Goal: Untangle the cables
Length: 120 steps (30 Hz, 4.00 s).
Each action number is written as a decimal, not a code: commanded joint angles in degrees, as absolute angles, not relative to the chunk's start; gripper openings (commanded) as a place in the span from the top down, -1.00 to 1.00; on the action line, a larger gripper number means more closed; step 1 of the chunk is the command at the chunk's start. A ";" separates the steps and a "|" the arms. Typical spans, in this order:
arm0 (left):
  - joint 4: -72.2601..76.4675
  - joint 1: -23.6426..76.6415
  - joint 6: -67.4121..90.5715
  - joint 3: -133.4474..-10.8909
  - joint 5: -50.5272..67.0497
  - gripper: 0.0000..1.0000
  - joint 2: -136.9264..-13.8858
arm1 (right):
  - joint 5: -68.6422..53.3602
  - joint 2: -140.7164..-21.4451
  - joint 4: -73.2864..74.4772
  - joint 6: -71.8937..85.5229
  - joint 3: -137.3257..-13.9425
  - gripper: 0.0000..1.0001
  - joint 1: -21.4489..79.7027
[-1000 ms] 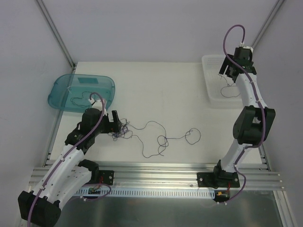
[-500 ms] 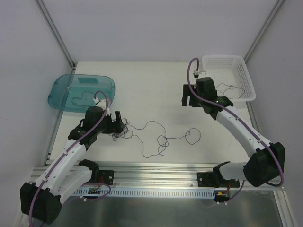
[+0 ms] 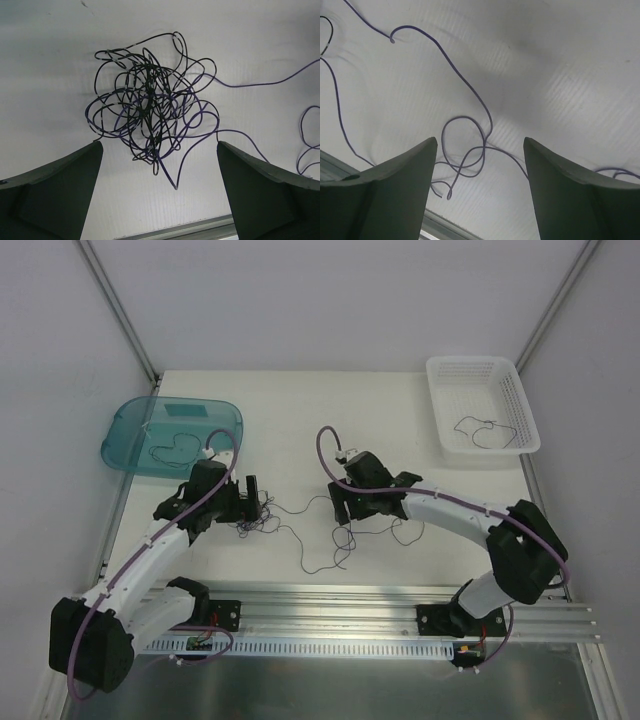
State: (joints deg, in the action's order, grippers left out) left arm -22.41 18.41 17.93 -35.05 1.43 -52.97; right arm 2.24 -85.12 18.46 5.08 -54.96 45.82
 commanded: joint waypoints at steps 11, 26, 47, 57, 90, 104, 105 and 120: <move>-25.40 16.71 20.74 -40.78 -4.84 -0.79 -64.68 | 0.53 -97.91 11.95 -0.95 -62.14 0.05 47.90; -24.35 8.26 22.33 -41.75 8.34 0.44 -72.59 | 6.15 -78.67 21.00 -1.49 -60.11 0.99 48.87; -24.52 8.17 22.32 -40.78 3.08 1.00 -67.94 | 28.92 -44.39 43.32 -1.67 -72.60 0.99 24.63; -24.52 8.17 21.45 -40.52 4.22 1.00 -66.01 | 15.56 -48.43 41.05 1.30 -65.49 0.99 20.66; -23.03 10.10 18.46 -39.38 12.38 0.93 -62.76 | 10.72 -58.18 33.68 -7.82 -94.86 0.99 18.64; -19.95 12.66 17.93 -37.62 19.95 0.05 -57.22 | 13.89 -72.92 24.35 -7.48 -93.85 0.99 5.02; -19.95 12.74 18.10 -37.62 20.04 -0.04 -56.96 | 13.80 -74.34 23.04 -6.69 -94.65 0.99 2.83; -19.69 12.74 17.93 -37.09 12.93 -0.98 -52.39 | 14.06 -106.16 23.02 -3.43 -111.70 0.35 -6.77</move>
